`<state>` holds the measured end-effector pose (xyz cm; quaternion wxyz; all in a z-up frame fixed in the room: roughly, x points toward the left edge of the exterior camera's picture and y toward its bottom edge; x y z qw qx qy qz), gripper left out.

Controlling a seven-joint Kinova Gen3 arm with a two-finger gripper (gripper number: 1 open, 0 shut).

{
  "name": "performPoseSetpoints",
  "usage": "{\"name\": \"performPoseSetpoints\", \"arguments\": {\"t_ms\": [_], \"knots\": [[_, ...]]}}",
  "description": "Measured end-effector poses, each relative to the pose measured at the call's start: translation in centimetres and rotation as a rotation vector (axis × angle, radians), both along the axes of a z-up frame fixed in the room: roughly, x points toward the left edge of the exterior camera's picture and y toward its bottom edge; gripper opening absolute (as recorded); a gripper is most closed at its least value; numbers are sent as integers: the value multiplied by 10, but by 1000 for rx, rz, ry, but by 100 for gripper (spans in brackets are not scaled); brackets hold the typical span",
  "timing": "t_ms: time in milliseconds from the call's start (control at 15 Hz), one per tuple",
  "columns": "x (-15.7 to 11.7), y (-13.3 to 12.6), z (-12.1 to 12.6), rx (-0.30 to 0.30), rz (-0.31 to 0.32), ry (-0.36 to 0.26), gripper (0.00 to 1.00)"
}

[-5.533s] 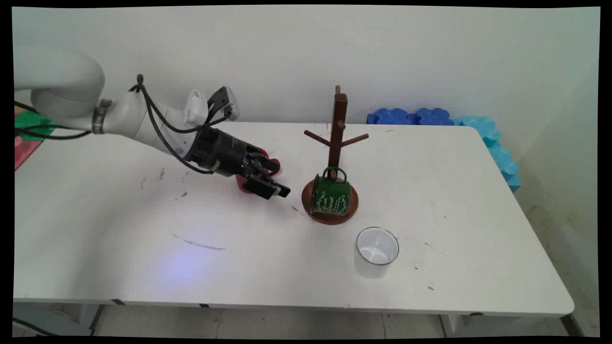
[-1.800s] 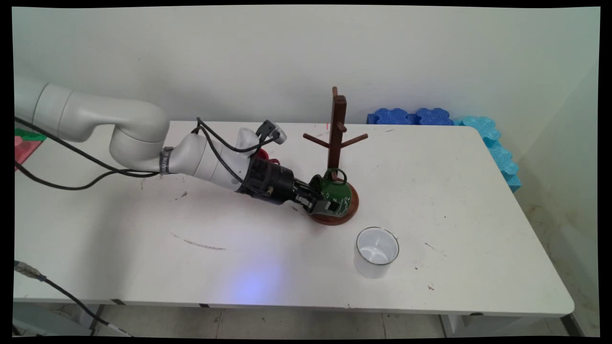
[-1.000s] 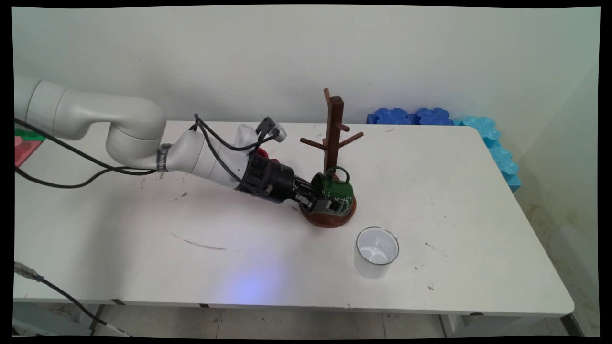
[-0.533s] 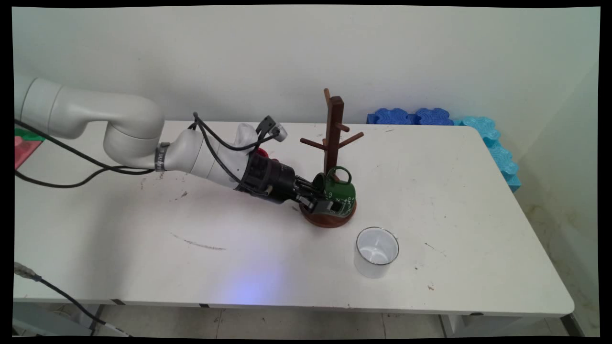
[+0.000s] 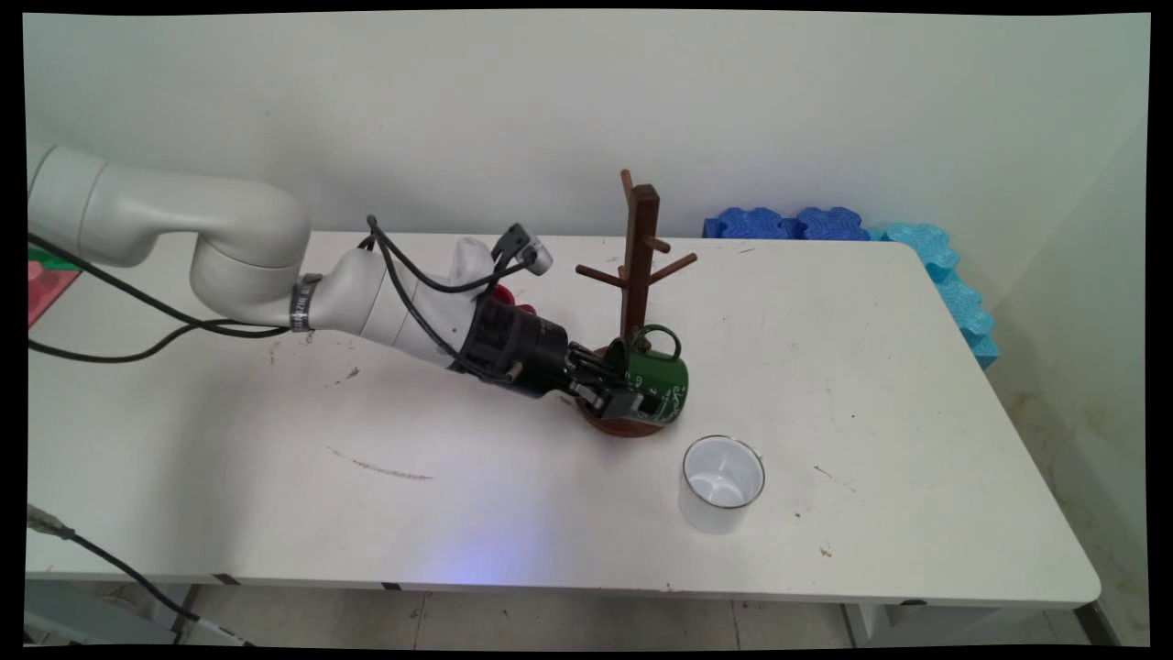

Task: Place the picked object on the table

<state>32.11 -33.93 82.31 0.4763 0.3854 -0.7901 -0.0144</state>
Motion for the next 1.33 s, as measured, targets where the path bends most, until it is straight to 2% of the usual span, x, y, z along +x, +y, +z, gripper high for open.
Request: {"name": "performPoseSetpoints", "arguments": {"t_ms": [733, 1067, 1333], "knots": [[-2, 19, 16, -1, -40, -12, 0], [5, 29, 28, -16, -70, -49, 0], [14, 36, 41, -36, -102, -104, 0]]}}
